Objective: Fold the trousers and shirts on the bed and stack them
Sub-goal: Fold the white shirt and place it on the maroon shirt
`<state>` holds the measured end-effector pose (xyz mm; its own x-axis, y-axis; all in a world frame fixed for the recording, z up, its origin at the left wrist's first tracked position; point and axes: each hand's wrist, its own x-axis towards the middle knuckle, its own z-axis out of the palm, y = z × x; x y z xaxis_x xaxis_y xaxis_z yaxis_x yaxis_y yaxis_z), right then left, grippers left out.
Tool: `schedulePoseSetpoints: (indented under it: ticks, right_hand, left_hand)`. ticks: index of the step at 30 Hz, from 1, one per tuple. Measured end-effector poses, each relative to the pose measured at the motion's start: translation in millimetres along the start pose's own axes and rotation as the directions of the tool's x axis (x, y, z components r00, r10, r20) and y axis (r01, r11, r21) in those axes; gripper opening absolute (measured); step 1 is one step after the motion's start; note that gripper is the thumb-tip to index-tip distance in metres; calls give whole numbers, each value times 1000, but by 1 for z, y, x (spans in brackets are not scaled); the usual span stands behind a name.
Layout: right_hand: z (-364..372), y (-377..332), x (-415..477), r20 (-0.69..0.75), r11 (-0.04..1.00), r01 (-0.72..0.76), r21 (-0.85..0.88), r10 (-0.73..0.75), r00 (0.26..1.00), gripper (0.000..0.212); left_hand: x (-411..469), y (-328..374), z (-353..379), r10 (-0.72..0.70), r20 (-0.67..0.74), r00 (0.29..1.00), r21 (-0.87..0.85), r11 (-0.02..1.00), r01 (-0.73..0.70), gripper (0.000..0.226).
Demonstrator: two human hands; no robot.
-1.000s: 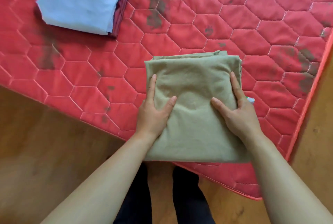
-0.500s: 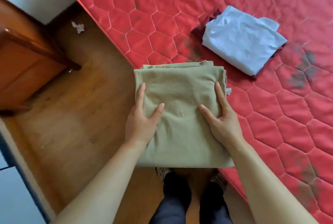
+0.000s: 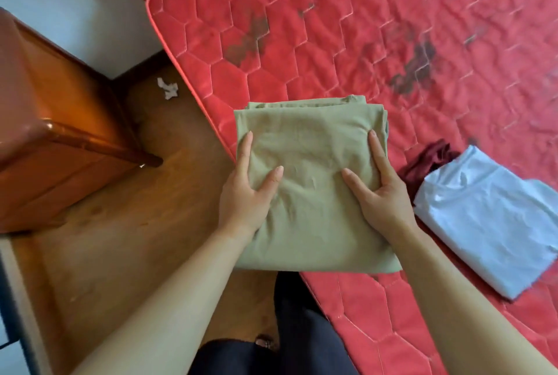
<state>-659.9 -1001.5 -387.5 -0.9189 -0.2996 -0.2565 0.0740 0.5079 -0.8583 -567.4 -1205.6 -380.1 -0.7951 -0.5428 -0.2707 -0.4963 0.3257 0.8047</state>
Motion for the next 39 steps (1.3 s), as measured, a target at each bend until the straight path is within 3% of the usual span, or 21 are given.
schedulePoseSetpoints:
  ticks: [10, 19, 26, 30, 35, 39]
  right_hand:
    - [53, -89, 203, 33, 996, 58, -71, -56, 998, 72]
    - [171, -143, 381, 132, 987, 133, -85, -121, 984, 72]
    - [250, -194, 472, 310, 958, 265, -110, -221, 925, 71]
    - [265, -193, 504, 305, 949, 272, -161, -214, 928, 73]
    - [277, -169, 517, 268, 955, 196, -223, -133, 954, 72]
    - [271, -168, 516, 220, 945, 252, -210, -206, 954, 71]
  left_hand:
    - [204, 26, -52, 27, -57, 998, -70, 997, -31, 71]
    - [384, -18, -118, -29, -138, 990, -94, 995, 16, 72]
    - [453, -53, -169, -123, -249, 961, -145, 985, 89, 72]
    - [480, -68, -167, -127, -215, 968, -206, 975, 82, 76]
    - [503, -79, -152, -95, -188, 978, -116, 991, 73, 79]
    - [501, -76, -152, -55, -207, 977, -136, 990, 27, 76]
